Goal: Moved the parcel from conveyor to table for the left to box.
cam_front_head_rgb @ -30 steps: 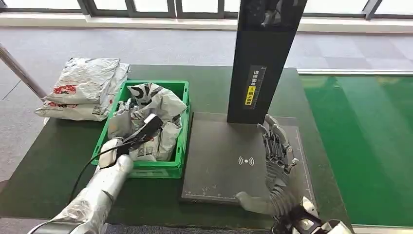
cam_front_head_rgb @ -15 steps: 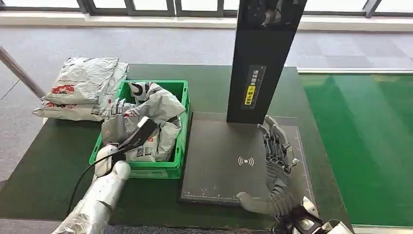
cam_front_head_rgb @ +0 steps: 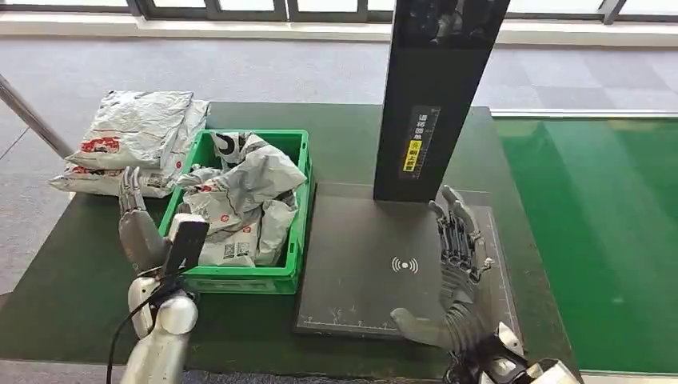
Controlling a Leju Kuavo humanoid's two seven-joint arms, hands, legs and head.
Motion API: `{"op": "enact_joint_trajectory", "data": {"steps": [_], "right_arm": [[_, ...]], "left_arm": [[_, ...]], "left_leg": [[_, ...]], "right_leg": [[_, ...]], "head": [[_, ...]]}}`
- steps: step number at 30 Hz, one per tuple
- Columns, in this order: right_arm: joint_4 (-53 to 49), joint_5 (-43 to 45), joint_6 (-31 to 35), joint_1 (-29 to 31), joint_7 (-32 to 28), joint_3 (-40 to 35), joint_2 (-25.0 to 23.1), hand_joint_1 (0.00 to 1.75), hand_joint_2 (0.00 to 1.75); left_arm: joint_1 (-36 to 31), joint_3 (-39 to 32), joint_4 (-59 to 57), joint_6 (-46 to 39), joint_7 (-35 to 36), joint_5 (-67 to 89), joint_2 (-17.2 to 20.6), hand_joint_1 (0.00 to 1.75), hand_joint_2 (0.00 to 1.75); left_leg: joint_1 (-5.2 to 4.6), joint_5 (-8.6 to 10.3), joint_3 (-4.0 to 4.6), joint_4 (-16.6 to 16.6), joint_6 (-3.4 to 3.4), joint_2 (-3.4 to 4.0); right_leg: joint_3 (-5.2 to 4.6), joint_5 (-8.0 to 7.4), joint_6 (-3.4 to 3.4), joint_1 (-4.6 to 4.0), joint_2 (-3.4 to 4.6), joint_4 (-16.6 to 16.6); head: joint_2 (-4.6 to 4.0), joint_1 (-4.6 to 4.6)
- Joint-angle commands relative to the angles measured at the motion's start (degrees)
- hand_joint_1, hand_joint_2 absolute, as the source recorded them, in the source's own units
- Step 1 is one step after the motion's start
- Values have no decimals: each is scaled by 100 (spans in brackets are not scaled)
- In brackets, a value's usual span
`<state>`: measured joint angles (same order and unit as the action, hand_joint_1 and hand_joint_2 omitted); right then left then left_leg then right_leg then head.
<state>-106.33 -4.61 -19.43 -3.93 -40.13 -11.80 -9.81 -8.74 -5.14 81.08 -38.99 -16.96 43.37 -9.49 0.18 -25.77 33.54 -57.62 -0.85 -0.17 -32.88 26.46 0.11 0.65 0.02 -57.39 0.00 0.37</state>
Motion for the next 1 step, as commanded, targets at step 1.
{"op": "enact_joint_trajectory", "data": {"steps": [1], "right_arm": [[275, 15, 44, 150, 13, -210, 203, 0, 175]], "left_arm": [[100, 206, 297, 51, -65, -161, 6, 0, 0]], "left_leg": [[6, 5, -4, 12, 1, 6]], "right_leg": [[6, -9, -1, -7, 3, 17]], "head": [[0, 0]]}}
